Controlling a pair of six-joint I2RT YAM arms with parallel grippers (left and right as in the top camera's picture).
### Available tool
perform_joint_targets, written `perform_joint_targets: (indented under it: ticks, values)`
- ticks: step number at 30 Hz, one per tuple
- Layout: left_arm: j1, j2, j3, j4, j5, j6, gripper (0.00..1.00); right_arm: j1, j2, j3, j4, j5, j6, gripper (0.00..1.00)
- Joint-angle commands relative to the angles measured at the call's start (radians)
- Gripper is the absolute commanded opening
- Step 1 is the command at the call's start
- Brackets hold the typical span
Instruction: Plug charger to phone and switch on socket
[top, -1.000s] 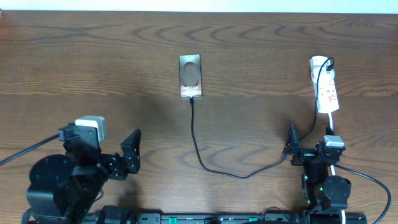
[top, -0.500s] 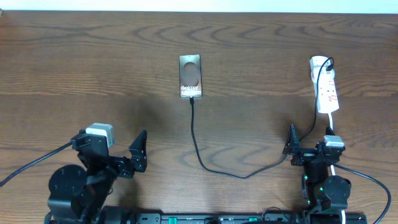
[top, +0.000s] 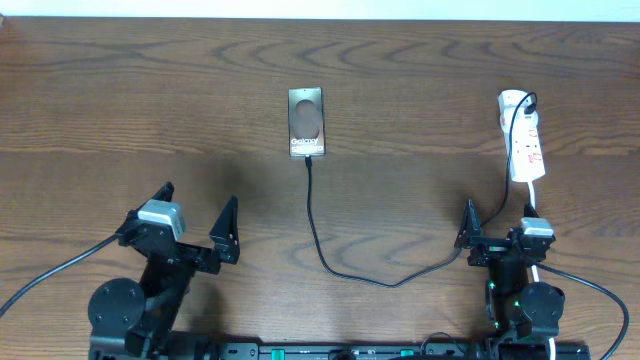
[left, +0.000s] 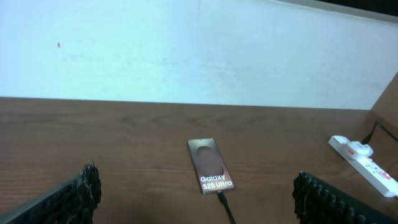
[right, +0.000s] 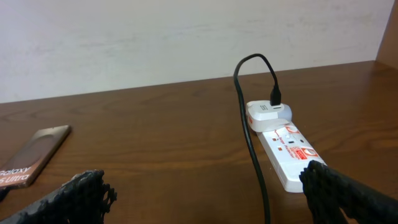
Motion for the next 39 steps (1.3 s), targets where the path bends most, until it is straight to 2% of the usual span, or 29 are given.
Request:
perform_joint_targets:
  ticks: [1,16,20,29,36,39]
  values:
    - [0.001,-0.037,-0.049,0.060,0.001,0.016,0.98,0.007,-0.006,-0.002,-0.005,-0.003,-0.005,0.99]
    - [0.002,-0.192,-0.280,0.391,-0.115,0.003,0.98,0.007,-0.006,-0.002,-0.005,-0.003,-0.005,0.99]
    - [0.002,-0.218,-0.320,0.446,-0.183,-0.049,0.98,0.007,-0.006,-0.002,-0.005,-0.003,-0.005,0.99]
    - [0.003,-0.252,-0.417,0.603,-0.240,-0.049,0.98,0.007,-0.006,-0.002,-0.005,-0.003,-0.005,0.99]
    - [0.024,-0.267,-0.492,0.688,-0.307,-0.179,0.98,0.007,-0.006,-0.002,-0.005,-0.003,-0.005,0.99]
    - [0.042,-0.267,-0.512,0.726,-0.307,-0.195,0.98,0.007,-0.006,-0.002,-0.005,-0.003,-0.005,0.99]
